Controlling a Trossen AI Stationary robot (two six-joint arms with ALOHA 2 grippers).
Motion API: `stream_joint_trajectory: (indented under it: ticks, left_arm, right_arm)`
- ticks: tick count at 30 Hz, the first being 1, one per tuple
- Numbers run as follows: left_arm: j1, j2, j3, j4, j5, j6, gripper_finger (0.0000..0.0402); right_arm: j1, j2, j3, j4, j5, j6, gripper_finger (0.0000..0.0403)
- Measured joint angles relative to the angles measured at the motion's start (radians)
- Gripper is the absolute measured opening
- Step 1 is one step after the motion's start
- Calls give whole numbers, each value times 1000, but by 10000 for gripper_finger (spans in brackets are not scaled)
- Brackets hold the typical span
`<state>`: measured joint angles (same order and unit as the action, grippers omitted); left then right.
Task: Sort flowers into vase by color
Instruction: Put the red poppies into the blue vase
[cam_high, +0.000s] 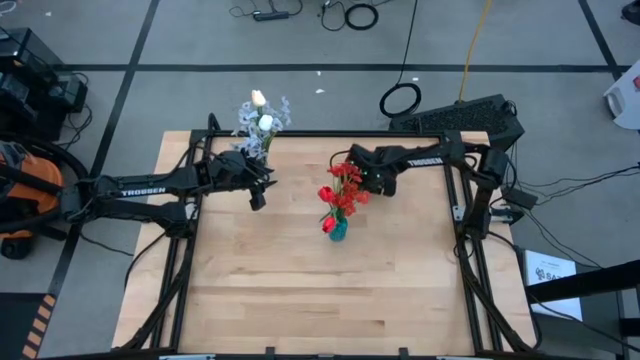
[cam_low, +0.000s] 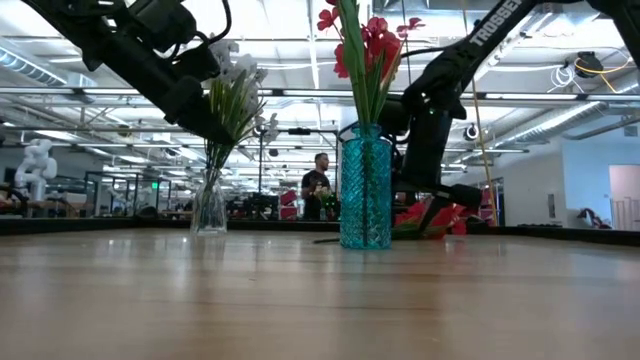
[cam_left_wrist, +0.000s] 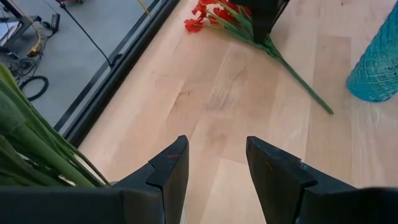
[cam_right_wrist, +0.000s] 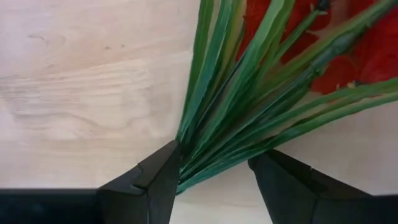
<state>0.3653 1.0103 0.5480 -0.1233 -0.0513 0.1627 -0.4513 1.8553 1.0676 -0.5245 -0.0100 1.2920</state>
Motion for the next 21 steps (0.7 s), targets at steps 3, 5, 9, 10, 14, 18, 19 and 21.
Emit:
stream_joint_trajectory:
  ticks: [3, 5, 9, 10, 14, 18, 19, 21]
  left_arm:
    - [0, 0, 0, 1, 0, -21, 168]
    - [0, 0, 0, 1, 0, -26, 168]
    - [0, 0, 0, 1, 3, -27, 168]
    - [0, 0, 0, 1, 3, -27, 168]
    - [0, 0, 0, 1, 3, -28, 168]
    - [0, 0, 0, 1, 3, -51, 168]
    - [0, 0, 0, 1, 3, -52, 168]
    - [0, 0, 0, 1, 3, -52, 168]
  right_arm:
    - [-18, 0, -1, -5, 14, -18, 194]
    - [-33, 1, -1, -9, 30, -48, 184]
    - [-63, 2, -2, -10, 97, -155, 151]
    - [-71, 2, -2, -9, 111, -180, 143]
    - [-102, 2, -3, -9, 134, -248, 111]
    - [-125, 2, -3, -9, 126, -365, 84]
    - [-127, 2, -3, -9, 124, -405, 78]
    - [-129, 2, -3, -11, 112, -493, 66]
